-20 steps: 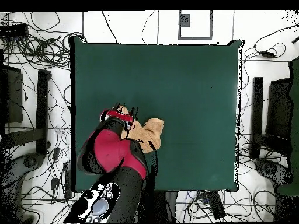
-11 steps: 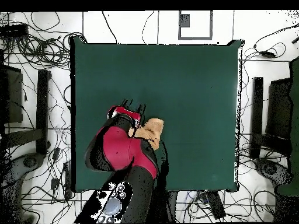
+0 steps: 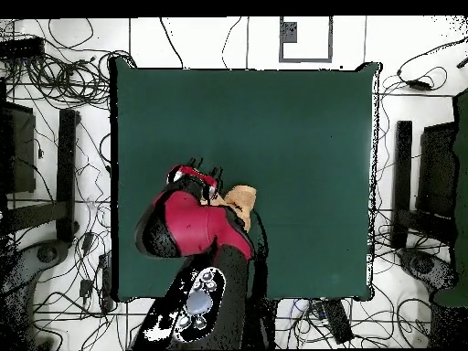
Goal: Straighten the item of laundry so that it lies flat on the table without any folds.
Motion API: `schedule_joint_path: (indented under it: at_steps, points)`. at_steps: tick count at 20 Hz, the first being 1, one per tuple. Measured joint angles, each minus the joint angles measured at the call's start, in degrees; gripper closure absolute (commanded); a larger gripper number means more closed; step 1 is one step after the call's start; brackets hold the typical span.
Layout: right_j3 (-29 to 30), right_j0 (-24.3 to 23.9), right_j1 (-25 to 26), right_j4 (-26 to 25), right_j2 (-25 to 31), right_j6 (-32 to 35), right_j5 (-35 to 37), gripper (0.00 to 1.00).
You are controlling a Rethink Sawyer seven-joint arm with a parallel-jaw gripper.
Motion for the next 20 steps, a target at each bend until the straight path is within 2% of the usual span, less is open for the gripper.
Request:
schedule_joint_path:
  at_steps: [11,20]
  points:
    - [0.4,-9.4,-0.6,0.0,11.3,0.0,11.9,0.00]
    - [0.7,-12.1,-1.8,0.0,16.7,0.0,19.1,0.00]
